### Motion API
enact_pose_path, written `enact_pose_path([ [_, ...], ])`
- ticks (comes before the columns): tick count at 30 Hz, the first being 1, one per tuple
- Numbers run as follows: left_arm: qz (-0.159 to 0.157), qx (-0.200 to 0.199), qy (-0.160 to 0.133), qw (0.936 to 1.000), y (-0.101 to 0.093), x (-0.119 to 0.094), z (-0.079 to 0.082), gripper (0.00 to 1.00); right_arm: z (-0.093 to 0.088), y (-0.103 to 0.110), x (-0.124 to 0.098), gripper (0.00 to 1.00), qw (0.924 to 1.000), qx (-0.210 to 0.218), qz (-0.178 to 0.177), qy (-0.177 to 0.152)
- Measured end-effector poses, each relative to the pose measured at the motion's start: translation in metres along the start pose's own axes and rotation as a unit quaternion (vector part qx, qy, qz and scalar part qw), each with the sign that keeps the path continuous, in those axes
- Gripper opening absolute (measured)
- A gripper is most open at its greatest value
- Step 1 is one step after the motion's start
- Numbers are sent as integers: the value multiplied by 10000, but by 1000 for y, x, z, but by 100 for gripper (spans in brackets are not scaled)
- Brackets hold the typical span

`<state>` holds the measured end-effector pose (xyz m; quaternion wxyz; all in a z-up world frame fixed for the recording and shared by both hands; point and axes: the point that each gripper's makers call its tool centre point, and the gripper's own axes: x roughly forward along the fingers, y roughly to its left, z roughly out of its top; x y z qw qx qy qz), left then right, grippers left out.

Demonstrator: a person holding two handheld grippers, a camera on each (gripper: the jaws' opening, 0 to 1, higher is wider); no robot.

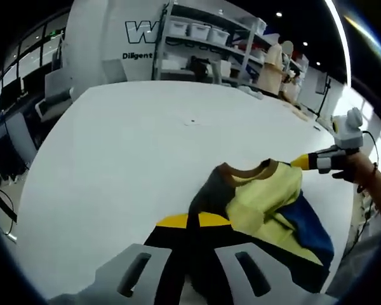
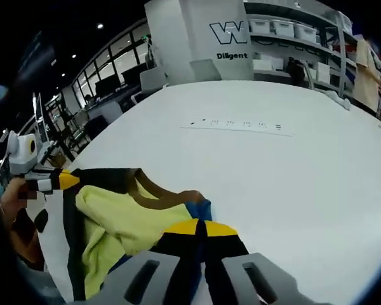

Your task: Fold the garment on the visible template until the final outline fits inside the template.

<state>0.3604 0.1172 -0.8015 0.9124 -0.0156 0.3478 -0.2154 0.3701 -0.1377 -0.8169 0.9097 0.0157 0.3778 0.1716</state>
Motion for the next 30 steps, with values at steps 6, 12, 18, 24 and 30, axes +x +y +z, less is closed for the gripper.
enact_pose_path([
  [6,-8,-27,-71,10000,18,4,17,0,18,-2,-2,0,9997,-214,-6,-82],
  [12,-30,58,-151,9999,15,2,27,0,38,1,2,0,9984,-520,-57,-227],
  [18,121,151,-161,9997,40,14,42,0,45,7,13,0,9969,-696,-88,-344],
  [24,181,95,72,9998,57,31,34,0,36,11,33,0,9969,-765,-66,-153],
  [30,226,44,376,9990,64,37,18,0,20,16,44,0,9965,-820,42,137],
])
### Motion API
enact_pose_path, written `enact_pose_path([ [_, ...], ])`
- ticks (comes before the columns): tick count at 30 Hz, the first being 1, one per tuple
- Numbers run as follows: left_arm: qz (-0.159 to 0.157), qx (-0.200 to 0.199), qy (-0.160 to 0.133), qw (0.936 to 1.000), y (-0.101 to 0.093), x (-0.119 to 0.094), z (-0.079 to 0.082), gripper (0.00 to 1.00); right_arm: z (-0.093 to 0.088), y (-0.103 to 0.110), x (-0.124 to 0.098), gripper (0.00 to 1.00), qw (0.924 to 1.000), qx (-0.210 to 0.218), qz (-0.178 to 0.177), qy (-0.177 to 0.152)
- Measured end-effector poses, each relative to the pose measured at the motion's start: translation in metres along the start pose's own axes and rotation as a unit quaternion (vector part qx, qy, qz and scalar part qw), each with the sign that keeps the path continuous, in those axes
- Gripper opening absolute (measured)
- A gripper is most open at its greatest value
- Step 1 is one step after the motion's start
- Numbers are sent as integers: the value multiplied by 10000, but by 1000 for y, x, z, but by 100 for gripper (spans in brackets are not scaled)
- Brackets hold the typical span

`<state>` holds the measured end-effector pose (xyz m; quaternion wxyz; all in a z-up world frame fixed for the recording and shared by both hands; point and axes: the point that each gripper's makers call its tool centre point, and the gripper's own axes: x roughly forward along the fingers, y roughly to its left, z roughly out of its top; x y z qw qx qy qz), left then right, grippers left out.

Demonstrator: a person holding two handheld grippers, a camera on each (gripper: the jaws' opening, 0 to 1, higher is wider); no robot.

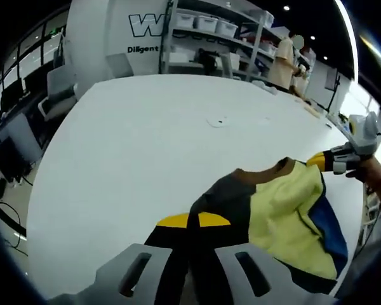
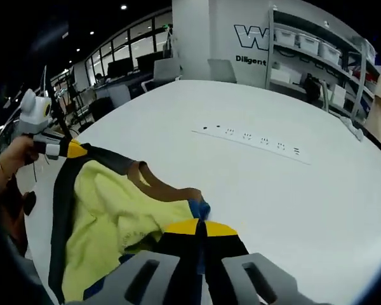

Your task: Fold the garment on the visible template until the final outline fits inside the template.

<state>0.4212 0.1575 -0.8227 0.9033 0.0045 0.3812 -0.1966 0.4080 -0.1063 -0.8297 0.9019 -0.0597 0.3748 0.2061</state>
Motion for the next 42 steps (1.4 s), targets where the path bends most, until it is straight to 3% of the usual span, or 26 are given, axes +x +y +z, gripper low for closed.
enact_pose_path([
  [12,87,86,371,9992,9,10,-19,0,-22,6,16,0,9996,38,94,267],
  [22,143,131,433,9989,10,12,-21,0,-28,6,17,0,9995,-27,60,324],
  [26,217,182,349,9990,9,13,-19,1,-20,1,11,0,9996,248,-99,77],
  [30,238,155,324,9991,12,13,-19,6,-19,-3,6,9,9991,343,-246,55],
  [34,325,136,307,9989,15,12,-20,12,-20,-4,4,12,9986,432,-308,39],
  [42,260,114,319,9991,7,7,-23,15,-28,4,-3,10,9978,475,-420,179],
])
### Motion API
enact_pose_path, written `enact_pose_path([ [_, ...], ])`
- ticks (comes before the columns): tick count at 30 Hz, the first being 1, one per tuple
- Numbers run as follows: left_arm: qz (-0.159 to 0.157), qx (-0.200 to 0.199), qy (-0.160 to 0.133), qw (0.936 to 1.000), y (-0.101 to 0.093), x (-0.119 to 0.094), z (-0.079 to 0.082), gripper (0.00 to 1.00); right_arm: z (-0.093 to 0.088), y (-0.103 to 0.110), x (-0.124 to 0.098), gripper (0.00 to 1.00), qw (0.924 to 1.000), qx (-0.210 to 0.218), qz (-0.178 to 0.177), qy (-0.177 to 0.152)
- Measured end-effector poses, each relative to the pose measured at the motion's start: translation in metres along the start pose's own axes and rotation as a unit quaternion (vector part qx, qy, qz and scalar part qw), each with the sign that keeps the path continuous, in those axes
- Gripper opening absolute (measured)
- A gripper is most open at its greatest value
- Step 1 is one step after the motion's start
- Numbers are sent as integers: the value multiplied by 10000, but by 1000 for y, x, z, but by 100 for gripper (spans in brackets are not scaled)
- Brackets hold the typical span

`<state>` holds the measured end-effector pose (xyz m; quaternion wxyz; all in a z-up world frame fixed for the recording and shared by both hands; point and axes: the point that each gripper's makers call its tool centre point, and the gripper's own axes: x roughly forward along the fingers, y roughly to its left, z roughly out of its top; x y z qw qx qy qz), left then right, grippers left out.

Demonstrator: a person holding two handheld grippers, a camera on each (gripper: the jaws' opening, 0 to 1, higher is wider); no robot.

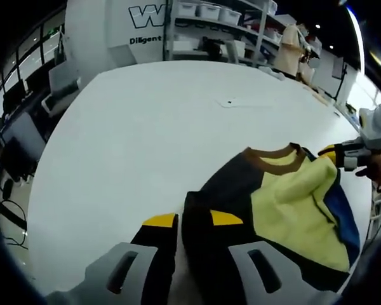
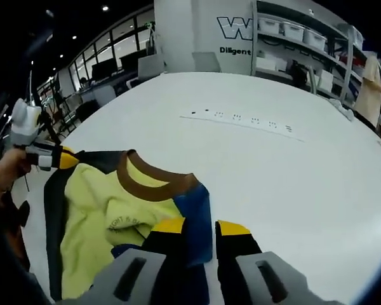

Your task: Fold the garment on the visible template until the final outline fits inside the template.

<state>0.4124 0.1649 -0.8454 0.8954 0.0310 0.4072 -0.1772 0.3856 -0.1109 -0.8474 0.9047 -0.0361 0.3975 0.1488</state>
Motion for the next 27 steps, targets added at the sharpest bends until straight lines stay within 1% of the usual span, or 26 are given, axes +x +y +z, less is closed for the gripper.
enact_pose_path([
  [4,-25,-48,39,10000,-2,0,-2,10,-7,-2,-6,4,9998,-16,-157,130],
  [6,-1,1,86,10000,-2,0,-4,4,-8,-3,-7,0,9998,5,-165,117],
  [7,86,38,124,9999,0,-1,-6,0,-9,-3,-7,0,9998,21,-147,125],
  [10,106,118,157,9997,0,-1,-8,0,-10,-7,-7,0,9997,28,-216,146],
  [13,170,198,183,9995,2,-1,-9,0,-8,-8,-8,0,9997,16,-210,128],
  [18,198,207,69,9996,4,-6,-3,0,-1,-16,-11,0,9995,-88,-304,42],
  [19,188,198,-3,9996,4,-8,1,0,1,-19,-12,0,9993,-125,-343,15],
  [20,175,188,-14,9997,4,-9,2,0,2,-20,-12,0,9993,-127,-353,5],
  [24,159,224,-43,9996,3,-12,8,0,12,-24,-12,0,9985,-351,-407,-41],
  [27,144,245,-69,9996,2,-13,11,0,25,-27,-11,0,9978,-472,-435,-159],
])
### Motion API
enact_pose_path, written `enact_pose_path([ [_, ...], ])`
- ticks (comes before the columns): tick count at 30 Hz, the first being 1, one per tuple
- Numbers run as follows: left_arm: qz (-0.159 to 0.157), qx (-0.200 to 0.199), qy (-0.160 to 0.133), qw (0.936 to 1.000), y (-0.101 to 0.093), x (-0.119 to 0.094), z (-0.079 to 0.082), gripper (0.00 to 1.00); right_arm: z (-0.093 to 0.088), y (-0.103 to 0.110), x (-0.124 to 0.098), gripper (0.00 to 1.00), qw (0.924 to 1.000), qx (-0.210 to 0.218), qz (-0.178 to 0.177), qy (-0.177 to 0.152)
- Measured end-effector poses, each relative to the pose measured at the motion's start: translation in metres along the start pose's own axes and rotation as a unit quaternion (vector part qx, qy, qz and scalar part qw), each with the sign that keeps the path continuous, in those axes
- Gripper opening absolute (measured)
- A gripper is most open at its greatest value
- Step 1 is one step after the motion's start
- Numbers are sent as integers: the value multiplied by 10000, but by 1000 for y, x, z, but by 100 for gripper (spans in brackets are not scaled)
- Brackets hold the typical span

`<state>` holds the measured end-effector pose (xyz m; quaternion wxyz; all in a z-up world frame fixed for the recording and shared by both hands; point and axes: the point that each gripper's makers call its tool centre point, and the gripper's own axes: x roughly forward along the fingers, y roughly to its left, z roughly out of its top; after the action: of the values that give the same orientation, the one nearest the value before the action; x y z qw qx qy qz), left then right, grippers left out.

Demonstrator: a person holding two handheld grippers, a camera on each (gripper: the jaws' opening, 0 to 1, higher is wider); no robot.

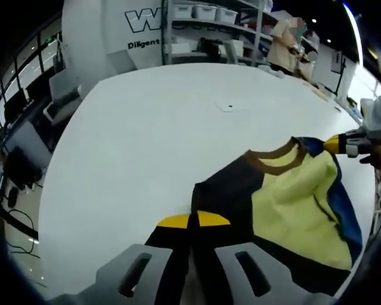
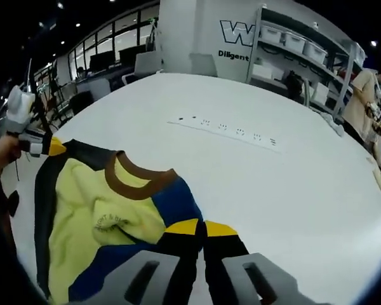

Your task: Fold the garment on the visible template until the final outline fits inside the template.

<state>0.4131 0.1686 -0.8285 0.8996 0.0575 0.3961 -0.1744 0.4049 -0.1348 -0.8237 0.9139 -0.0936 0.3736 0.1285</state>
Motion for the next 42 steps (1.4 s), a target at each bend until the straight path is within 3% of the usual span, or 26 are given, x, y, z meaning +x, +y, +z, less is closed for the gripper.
enact_pose_path([
  [4,-32,31,-47,10000,-2,1,3,0,18,-6,6,0,9992,-332,-43,-196],
  [12,-48,-10,-111,9999,0,4,5,0,32,-14,25,0,9985,-475,-106,-247],
  [15,-73,-65,-112,9999,4,8,7,0,30,-16,32,0,9988,-437,-105,-168],
  [20,-34,175,-81,9998,4,16,7,0,26,-19,44,0,9994,-316,-68,-140],
  [30,65,254,-78,9996,10,32,8,0,35,-26,65,0,9970,-662,-149,-379],
  [42,147,257,25,9996,15,45,4,0,24,-29,85,0,9980,-583,-169,-159],
])
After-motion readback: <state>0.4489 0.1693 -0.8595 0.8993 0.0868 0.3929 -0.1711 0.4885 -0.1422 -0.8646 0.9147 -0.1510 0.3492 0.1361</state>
